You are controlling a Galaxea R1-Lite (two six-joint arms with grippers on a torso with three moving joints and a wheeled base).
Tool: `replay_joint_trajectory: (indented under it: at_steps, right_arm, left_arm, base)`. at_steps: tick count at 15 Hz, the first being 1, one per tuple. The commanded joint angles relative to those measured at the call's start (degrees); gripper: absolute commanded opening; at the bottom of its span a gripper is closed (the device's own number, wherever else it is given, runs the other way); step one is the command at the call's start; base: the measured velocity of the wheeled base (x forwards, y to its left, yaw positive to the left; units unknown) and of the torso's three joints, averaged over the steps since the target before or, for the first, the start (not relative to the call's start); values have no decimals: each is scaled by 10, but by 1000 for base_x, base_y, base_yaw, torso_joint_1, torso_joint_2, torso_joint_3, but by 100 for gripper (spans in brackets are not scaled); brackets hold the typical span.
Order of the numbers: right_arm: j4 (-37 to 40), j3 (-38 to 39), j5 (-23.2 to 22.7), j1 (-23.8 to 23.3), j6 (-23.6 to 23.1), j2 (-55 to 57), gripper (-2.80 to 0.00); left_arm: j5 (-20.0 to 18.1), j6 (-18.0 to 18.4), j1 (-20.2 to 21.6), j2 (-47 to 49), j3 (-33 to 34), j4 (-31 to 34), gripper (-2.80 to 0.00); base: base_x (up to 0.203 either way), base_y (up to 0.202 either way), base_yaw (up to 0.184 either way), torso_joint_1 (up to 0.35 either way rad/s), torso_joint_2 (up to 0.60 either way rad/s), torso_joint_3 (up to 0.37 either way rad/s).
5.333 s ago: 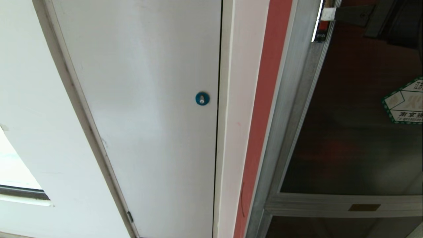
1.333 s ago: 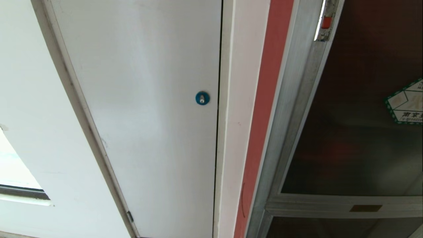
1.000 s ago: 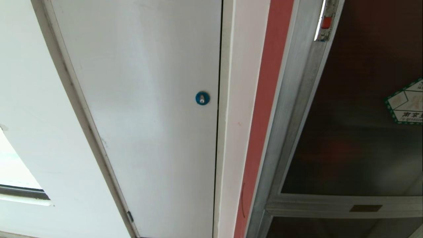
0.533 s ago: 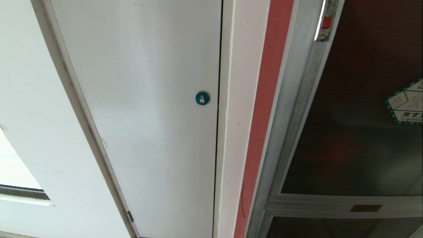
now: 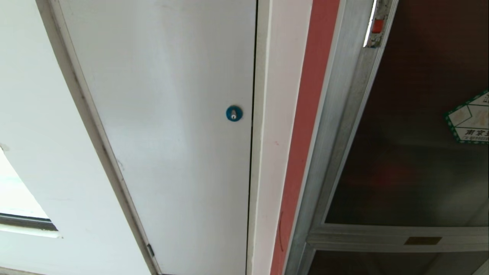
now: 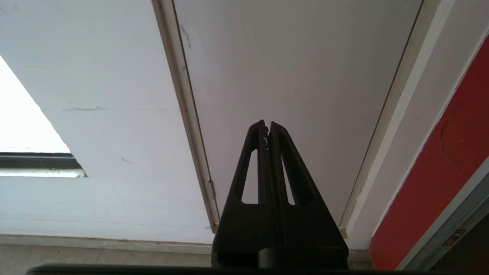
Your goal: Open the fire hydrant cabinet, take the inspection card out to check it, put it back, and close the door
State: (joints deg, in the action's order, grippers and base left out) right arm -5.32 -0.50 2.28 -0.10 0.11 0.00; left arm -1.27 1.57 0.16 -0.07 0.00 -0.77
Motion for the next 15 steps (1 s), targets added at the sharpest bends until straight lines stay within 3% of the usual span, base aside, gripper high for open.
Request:
replay_joint_trajectory:
  at_steps: [1, 7, 15]
  right_arm:
    - [2, 8, 0, 0, 1, 1, -280]
    - [53, 7, -6, 0, 19, 1, -280]
    - [46, 7, -7, 0, 26, 1, -280]
  left_arm:
    - [-1, 0, 0, 1, 6, 0, -280]
    - [-1, 0, 0, 1, 6, 0, -280]
    - [0, 0, 0, 1, 6, 0, -280]
  base:
    - [0, 0, 0, 0, 0, 0]
    - [0, 0, 0, 0, 0, 0]
    - [0, 0, 0, 0, 0, 0]
